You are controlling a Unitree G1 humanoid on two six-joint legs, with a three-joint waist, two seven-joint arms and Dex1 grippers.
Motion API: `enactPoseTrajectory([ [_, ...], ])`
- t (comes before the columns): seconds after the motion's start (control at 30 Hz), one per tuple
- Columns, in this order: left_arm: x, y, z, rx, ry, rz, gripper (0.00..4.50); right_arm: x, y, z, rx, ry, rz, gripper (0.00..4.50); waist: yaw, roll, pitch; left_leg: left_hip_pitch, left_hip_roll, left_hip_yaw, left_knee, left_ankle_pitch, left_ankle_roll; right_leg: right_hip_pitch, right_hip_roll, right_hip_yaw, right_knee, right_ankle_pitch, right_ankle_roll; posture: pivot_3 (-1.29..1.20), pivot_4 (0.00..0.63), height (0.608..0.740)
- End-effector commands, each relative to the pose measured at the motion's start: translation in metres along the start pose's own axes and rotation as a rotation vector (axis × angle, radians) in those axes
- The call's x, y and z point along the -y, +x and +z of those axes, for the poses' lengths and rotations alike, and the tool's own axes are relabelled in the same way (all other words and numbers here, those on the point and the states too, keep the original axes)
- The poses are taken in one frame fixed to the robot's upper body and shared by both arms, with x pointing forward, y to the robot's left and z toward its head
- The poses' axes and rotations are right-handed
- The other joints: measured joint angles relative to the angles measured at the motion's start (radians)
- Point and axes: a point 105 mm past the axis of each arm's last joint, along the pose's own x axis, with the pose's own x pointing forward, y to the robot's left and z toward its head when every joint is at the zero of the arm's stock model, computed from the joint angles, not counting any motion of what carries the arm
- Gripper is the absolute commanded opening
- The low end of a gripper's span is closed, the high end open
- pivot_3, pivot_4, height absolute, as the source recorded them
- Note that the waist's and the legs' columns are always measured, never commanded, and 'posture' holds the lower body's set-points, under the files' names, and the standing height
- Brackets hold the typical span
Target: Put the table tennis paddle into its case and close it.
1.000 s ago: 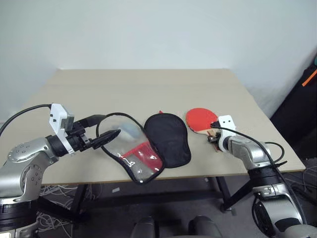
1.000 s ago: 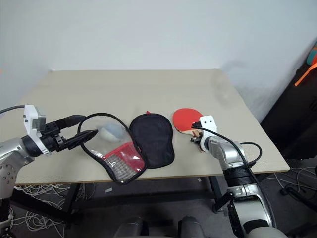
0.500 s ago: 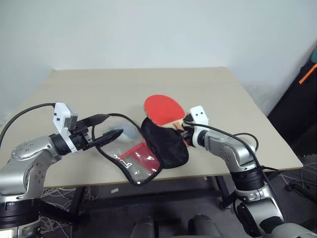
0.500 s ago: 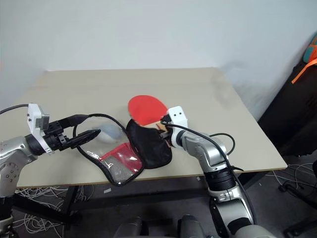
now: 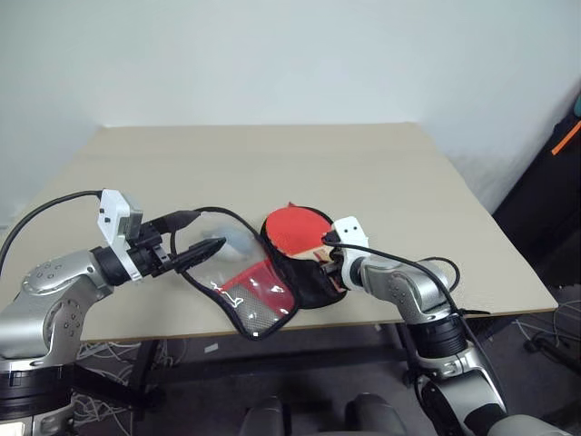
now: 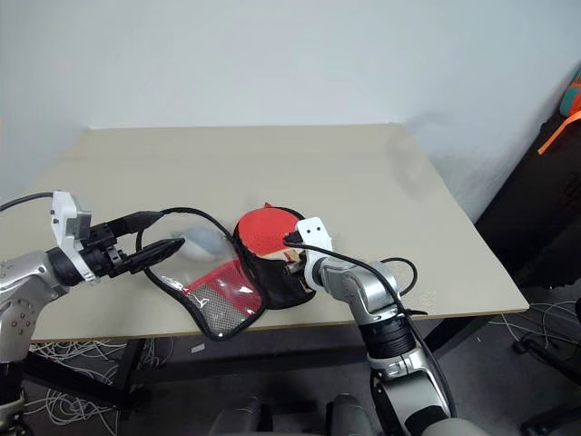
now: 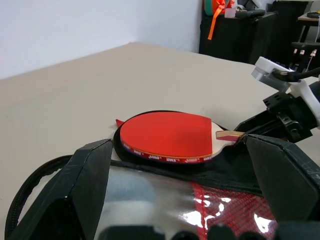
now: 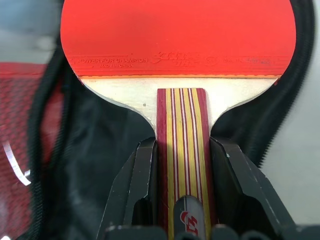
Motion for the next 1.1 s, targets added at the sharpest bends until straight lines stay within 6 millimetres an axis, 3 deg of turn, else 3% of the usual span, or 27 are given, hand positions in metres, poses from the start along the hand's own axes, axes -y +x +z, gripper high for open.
enactPoseTrajectory([
  [0.03,0.001,-0.002,0.011,0.032,0.031,0.003,4.5,0.007,-0.006,0.02,0.065,0.005,-0.06,1.12,0.001,0.0,0.0,0.0,0.0,0.0,0.0,0.0,0.0,0.0,0.0,0.0,0.0,0.0,0.0,0.0,0.0,0.74],
  [0.3,0.001,0.0,0.012,0.032,0.031,-0.003,4.5,0.004,-0.003,0.018,0.046,0.027,-0.069,1.12,0.0,0.0,0.0,0.0,0.0,0.0,0.0,0.0,0.0,0.0,0.0,0.0,0.0,0.0,0.0,0.0,0.0,0.74],
  [0.63,0.001,0.002,0.012,0.032,0.028,-0.011,4.5,-0.011,0.002,0.033,0.034,0.059,-0.028,1.12,-0.001,0.0,0.0,0.0,0.0,0.0,0.0,-0.001,-0.001,-0.001,0.0,0.0,0.0,-0.001,-0.001,0.0,0.0,0.74],
  [1.1,0.004,0.003,0.009,0.038,0.02,-0.009,4.5,-0.03,0.008,0.028,-0.042,0.083,0.018,1.12,-0.001,0.0,0.0,-0.001,0.001,0.0,-0.001,0.0,0.0,-0.002,0.0,0.0,0.0,-0.001,-0.001,0.0,0.0,0.74],
])
